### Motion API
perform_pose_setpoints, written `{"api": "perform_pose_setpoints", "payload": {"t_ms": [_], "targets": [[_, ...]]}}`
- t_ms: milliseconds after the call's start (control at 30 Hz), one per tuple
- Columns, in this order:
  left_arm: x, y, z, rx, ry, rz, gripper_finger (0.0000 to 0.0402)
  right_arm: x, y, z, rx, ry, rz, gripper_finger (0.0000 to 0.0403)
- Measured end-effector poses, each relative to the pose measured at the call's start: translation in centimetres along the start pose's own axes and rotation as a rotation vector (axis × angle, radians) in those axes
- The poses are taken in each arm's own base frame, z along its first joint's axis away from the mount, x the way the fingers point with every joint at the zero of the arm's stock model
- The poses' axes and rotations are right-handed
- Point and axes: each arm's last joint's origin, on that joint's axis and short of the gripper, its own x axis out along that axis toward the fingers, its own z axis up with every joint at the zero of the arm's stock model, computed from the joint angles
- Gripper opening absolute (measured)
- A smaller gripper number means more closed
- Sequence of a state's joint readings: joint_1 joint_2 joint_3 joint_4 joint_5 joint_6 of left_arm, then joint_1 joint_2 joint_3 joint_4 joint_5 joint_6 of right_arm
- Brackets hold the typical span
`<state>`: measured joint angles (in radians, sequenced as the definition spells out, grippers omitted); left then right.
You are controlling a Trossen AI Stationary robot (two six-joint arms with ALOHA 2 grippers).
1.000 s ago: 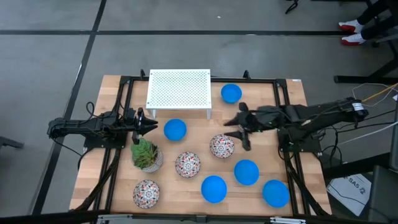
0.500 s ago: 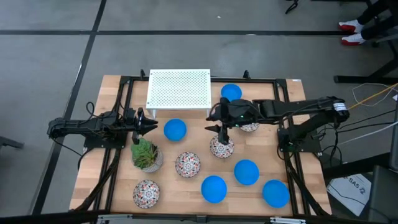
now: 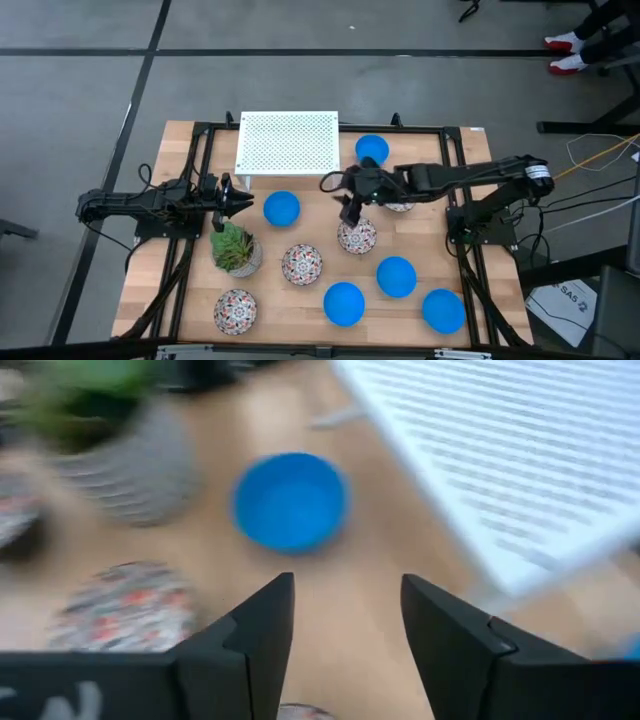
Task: Pick & Place Mini bowls
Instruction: Put the blue bowl on the shelf
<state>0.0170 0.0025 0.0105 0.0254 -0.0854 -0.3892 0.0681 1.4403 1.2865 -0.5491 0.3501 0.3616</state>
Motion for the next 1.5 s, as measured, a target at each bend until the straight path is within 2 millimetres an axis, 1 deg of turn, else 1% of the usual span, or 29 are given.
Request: {"api": "perform_pose_setpoints", "payload": {"t_ms": [67,233,367,500,633,900,967,1033,1200,1333,1500], "targets": [[0.0,0.0,0.0,0.000,0.000,0.000,0.0100,0.0,-0.4,-0.5,0.016,0.034,-0.083,0.0184],[0.0,0.0,0.0,0.000,0.000,0.000,0.0100,-0.2,-1.2,-1.5,0.027,0.092,-0.228,0.0184],[0.0,0.0,0.0,0.000,0.000,0.000,0.0100,-0.3,-1.8,-2.0,-0.033,0.143,-0.306,0.0184],[0.0,0.0,0.0,0.000,0.000,0.000,0.0100,-0.1,-2.8,-1.9,-0.134,0.167,-0.365,0.0184],[0.0,0.0,0.0,0.000,0.000,0.000,0.0100,0.2,-4.3,-1.5,-0.210,0.197,-0.397,0.0184],[0.0,0.0,0.0,0.000,0.000,0.000,0.0100,0.9,-8.1,-0.9,-0.216,0.263,-0.488,0.0184],[0.0,0.0,0.0,0.000,0.000,0.000,0.0100,1.0,-8.9,-0.8,-0.217,0.274,-0.505,0.0184],[0.0,0.0,0.0,0.000,0.000,0.000,0.0100,1.4,-9.6,-1.2,-0.213,0.291,-0.517,0.0184],[0.0,0.0,0.0,0.000,0.000,0.000,0.0100,3.0,-11.2,-3.4,-0.215,0.377,-0.449,0.0184],[0.0,0.0,0.0,0.000,0.000,0.000,0.0100,4.1,-11.8,-4.4,-0.208,0.362,-0.388,0.0184],[0.0,0.0,0.0,0.000,0.000,0.000,0.0100,4.9,-13.5,-4.7,-0.204,0.318,-0.410,0.0184]]}}
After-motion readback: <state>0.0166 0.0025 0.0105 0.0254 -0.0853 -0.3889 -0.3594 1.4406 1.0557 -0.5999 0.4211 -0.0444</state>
